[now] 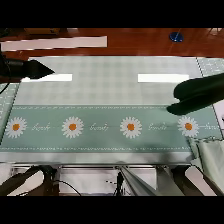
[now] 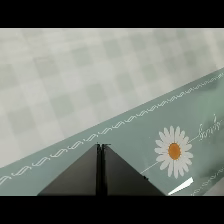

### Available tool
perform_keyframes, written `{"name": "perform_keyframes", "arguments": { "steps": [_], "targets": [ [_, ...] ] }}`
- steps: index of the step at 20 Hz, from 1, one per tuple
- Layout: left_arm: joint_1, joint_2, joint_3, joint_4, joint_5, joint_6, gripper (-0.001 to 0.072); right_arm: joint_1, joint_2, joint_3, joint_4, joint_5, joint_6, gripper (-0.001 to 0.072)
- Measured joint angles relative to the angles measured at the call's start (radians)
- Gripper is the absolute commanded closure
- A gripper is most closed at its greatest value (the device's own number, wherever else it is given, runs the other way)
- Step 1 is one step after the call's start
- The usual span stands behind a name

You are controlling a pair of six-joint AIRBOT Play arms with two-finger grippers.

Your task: Fold the shirts.

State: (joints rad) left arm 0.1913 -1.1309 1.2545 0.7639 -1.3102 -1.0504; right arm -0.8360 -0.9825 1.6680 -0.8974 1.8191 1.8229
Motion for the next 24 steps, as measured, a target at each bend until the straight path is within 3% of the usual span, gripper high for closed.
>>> {"name": "perform_keyframes", "arguments": {
  "steps": [6, 10, 14, 19, 24],
  "targets": [
    [0.001, 0.000, 0.000, 0.000, 0.040, 0.008, 0.0684, -0.013, 0.110, -0.166, -0.311, -0.003, 0.000, 0.0687],
    [0.001, 0.000, 0.000, 0.000, 0.107, 0.008, 0.0684, -0.032, 0.214, -0.384, -0.561, -0.006, -0.072, 0.0687],
    [0.002, 0.000, 0.000, 0.000, 0.182, 0.010, 0.0684, -0.191, 0.267, -0.558, -0.858, -0.006, -0.192, 0.0687],
    [0.043, -0.001, 0.009, -0.001, 0.236, 0.011, 0.0684, -0.420, 0.283, -0.764, -1.048, -0.007, -0.281, 0.0687],
    [0.114, -0.001, 0.034, -0.001, 0.256, 0.008, 0.0684, -0.517, 0.286, -0.948, -1.257, -0.113, -0.310, 0.0686]
  ]
}}
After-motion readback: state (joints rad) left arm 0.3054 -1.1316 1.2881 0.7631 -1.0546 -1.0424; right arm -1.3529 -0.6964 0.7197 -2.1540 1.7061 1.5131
